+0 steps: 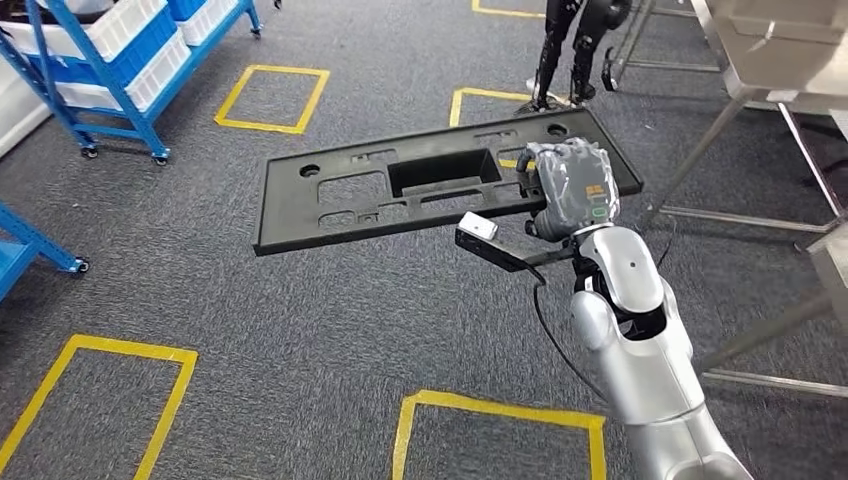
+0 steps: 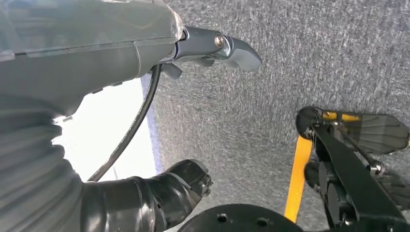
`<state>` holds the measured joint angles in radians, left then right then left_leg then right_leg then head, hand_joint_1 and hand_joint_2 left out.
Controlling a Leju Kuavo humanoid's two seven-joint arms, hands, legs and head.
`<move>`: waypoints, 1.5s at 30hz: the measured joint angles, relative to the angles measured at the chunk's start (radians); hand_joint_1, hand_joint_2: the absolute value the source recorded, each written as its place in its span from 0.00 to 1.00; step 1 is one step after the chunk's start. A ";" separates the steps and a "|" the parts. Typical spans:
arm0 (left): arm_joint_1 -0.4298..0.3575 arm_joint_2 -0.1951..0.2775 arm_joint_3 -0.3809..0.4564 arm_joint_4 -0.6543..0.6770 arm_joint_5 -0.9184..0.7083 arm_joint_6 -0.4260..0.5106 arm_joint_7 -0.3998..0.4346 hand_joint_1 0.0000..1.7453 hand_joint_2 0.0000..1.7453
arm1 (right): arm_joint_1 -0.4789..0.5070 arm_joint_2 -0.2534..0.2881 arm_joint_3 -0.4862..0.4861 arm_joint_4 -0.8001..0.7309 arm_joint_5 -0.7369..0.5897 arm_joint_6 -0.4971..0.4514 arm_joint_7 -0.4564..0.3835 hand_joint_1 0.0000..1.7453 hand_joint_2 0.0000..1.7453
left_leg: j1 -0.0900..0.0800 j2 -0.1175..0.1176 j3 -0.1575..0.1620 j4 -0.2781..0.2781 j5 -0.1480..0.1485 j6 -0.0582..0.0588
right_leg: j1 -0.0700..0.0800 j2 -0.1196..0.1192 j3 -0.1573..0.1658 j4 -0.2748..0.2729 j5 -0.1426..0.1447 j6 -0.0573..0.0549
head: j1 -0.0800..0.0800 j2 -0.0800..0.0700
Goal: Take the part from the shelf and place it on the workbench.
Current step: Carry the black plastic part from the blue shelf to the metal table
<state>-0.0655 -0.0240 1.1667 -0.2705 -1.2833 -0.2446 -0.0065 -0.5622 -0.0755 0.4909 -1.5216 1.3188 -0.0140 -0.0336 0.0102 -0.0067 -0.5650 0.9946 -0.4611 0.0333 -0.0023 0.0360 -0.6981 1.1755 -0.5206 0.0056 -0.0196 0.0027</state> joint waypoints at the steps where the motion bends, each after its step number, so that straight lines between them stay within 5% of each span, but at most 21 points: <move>1: 0.002 0.000 0.002 0.001 0.001 0.001 0.000 0.00 1.00 | 0.001 0.000 0.000 0.000 0.000 0.000 0.000 1.00 1.00 | -0.001 0.013 0.000 0.000 -0.001 0.002 | -0.002 -0.016 -0.030 0.064 -0.029 0.003 | 0.000 0.000; 3: 0.003 -0.002 0.004 0.003 0.003 0.005 0.000 0.00 1.00 | 0.008 -0.002 0.000 0.000 0.000 -0.001 0.000 1.00 1.00 | -0.001 0.038 0.000 0.001 -0.004 0.002 | -0.009 -0.029 -0.062 0.133 -0.044 0.011 | 0.000 0.000; 4: 0.003 -0.002 0.005 0.004 0.003 0.007 0.000 0.00 1.00 | 0.011 -0.004 0.000 0.000 0.000 -0.001 0.000 1.00 1.00 | -0.001 0.050 0.001 0.002 -0.005 0.001 | -0.013 -0.033 -0.053 0.118 -0.027 0.014 | 0.000 0.000; 6: 0.003 -0.005 0.006 0.005 0.003 0.010 0.000 0.00 1.00 | 0.012 -0.010 0.000 -0.002 -0.001 -0.001 0.000 1.00 1.00 | 0.000 0.071 0.005 0.005 -0.012 -0.005 | -0.017 -0.062 0.013 -0.006 0.035 0.018 | 0.000 0.000; 8: 0.004 -0.008 0.006 0.006 0.003 0.014 0.000 0.00 1.00 | 0.012 -0.015 0.000 -0.007 -0.001 -0.002 -0.001 1.00 1.00 | -0.005 0.088 0.008 0.012 -0.020 -0.015 | -0.009 -0.095 0.067 -0.111 0.066 0.011 | 0.000 0.000; 11: 0.003 -0.011 0.006 0.008 0.003 0.017 0.000 0.00 1.00 | 0.016 -0.026 -0.001 -0.015 -0.004 -0.004 -0.004 1.00 1.00 | -0.008 0.116 0.014 0.013 -0.028 -0.029 | -0.002 -0.079 0.075 -0.133 0.068 -0.005 | 0.000 0.000; 14: 0.002 -0.016 0.006 0.008 0.004 0.018 0.000 0.00 1.00 | 0.020 -0.034 -0.001 -0.025 -0.005 -0.005 -0.005 1.00 1.00 | 0.000 0.065 -0.007 0.076 -0.076 -0.041 | -0.009 -0.048 0.084 -0.144 0.074 -0.024 | 0.000 0.000; 16: 0.004 -0.019 0.007 0.010 0.005 0.018 0.000 0.00 1.00 | 0.022 -0.035 -0.001 -0.027 -0.006 -0.005 -0.006 1.00 1.00 | 0.004 0.023 -0.069 0.208 -0.140 -0.045 | -0.009 -0.027 0.084 -0.145 0.075 -0.031 | -0.001 0.000; 18: 0.006 -0.020 0.007 0.010 0.005 0.018 0.000 0.00 1.00 | 0.026 -0.036 -0.001 -0.028 -0.007 -0.004 -0.008 1.00 1.00 | 0.004 0.016 -0.123 0.308 -0.164 -0.046 | -0.006 0.000 0.085 -0.143 0.074 -0.032 | -0.001 0.000; 20: 0.007 -0.020 0.007 0.010 0.004 0.018 0.000 0.00 1.00 | 0.029 -0.037 -0.002 -0.029 -0.008 -0.004 -0.010 1.00 1.00 | 0.004 0.011 -0.112 0.265 -0.113 -0.042 | -0.005 0.028 0.086 -0.140 0.074 -0.032 | -0.001 0.000; 22: 0.008 -0.020 0.007 0.010 0.002 0.018 0.000 0.00 1.00 | 0.029 -0.040 -0.002 -0.033 -0.009 -0.004 -0.011 1.00 1.00 | 0.006 -0.024 -0.054 0.127 -0.042 -0.034 | -0.005 0.054 0.083 -0.133 0.071 -0.029 | -0.001 0.000; 24: 0.008 -0.021 0.008 0.010 0.000 0.018 0.000 0.00 1.00 | 0.032 -0.045 -0.003 -0.038 -0.010 -0.004 -0.012 1.00 1.00 | 0.005 -0.059 -0.018 0.045 -0.019 -0.029 | -0.008 0.076 0.075 -0.127 0.071 -0.020 | -0.001 0.000; 26: 0.004 -0.023 0.008 0.010 -0.002 0.018 -0.001 0.00 1.00 | 0.040 -0.054 -0.005 -0.043 -0.010 -0.004 -0.012 1.00 1.00 | 0.004 -0.053 -0.012 0.034 -0.021 -0.024 | -0.011 0.096 0.069 -0.129 0.076 -0.008 | 0.000 0.000; 27: 0.003 -0.025 0.008 0.010 -0.002 0.019 -0.001 0.00 1.00 | 0.044 -0.061 -0.007 -0.045 -0.010 -0.004 -0.012 1.00 1.00 | 0.005 -0.041 -0.009 0.028 -0.018 -0.019 | -0.011 0.095 0.067 -0.128 0.075 -0.002 | 0.000 0.000; 29: 0.003 -0.030 0.008 0.010 -0.003 0.019 -0.002 0.00 1.00 | 0.047 -0.072 -0.009 -0.050 -0.010 -0.004 -0.013 1.00 1.00 | 0.009 -0.015 -0.004 0.014 -0.010 -0.005 | -0.005 0.052 0.049 -0.090 0.046 0.007 | 0.004 0.000; 32: 0.010 -0.033 0.008 0.010 -0.004 0.020 -0.003 0.00 1.00 | 0.050 -0.079 -0.011 -0.054 -0.010 -0.004 -0.013 1.00 1.00 | 0.006 0.024 -0.001 0.010 -0.010 0.004 | -0.008 -0.021 -0.029 0.082 -0.038 0.016 | 0.007 0.000; 34: 0.010 -0.033 0.008 0.010 -0.006 0.020 -0.005 0.00 1.00 | 0.056 -0.084 -0.013 -0.054 -0.009 -0.004 -0.013 1.00 1.00 | 0.006 0.047 0.000 0.012 -0.015 0.004 | -0.013 -0.031 -0.050 0.124 -0.036 0.021 | 0.007 0.000; 38: 0.008 -0.039 0.008 0.010 -0.010 0.020 -0.008 0.00 1.00 | 0.056 -0.093 -0.030 -0.060 -0.008 -0.004 -0.014 1.00 1.00 | 0.002 0.085 0.008 0.022 -0.030 -0.008 | -0.008 -0.090 0.062 -0.094 0.068 0.016 | 0.007 0.000; 40: 0.007 -0.041 0.008 0.010 -0.013 0.020 -0.008 0.00 1.00 | 0.055 -0.098 -0.040 -0.065 -0.008 -0.002 -0.014 1.00 1.00 | -0.004 0.102 0.012 0.024 -0.036 -0.017 | 0.001 -0.102 0.077 -0.130 0.069 0.005 | 0.007 0.000; 42: 0.004 -0.043 0.008 0.010 -0.016 0.020 -0.008 0.00 1.00 | 0.055 -0.105 -0.052 -0.069 -0.008 0.001 -0.015 1.00 1.00 | -0.005 0.116 0.015 0.025 -0.041 -0.026 | -0.001 -0.079 0.076 -0.134 0.073 -0.006 | 0.006 0.000; 45: 0.005 -0.045 0.008 0.010 -0.018 0.020 -0.010 0.00 1.00 | 0.049 -0.113 -0.072 -0.076 -0.009 0.008 -0.018 1.00 1.00 | 0.001 0.056 -0.019 0.109 -0.098 -0.037 | -0.011 -0.049 0.081 -0.145 0.080 -0.023 | 0.006 0.000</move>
<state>-0.0609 -0.0688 1.1742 -0.2602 -1.3014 -0.2247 -0.0163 -0.5134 -0.1882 0.4190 -1.5978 1.3097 -0.0057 -0.0521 0.0112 0.0490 -0.5837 1.1038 -0.5596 -0.0041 -0.0134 -0.0128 -0.6168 1.0307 -0.4408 -0.0176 -0.0139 0.0027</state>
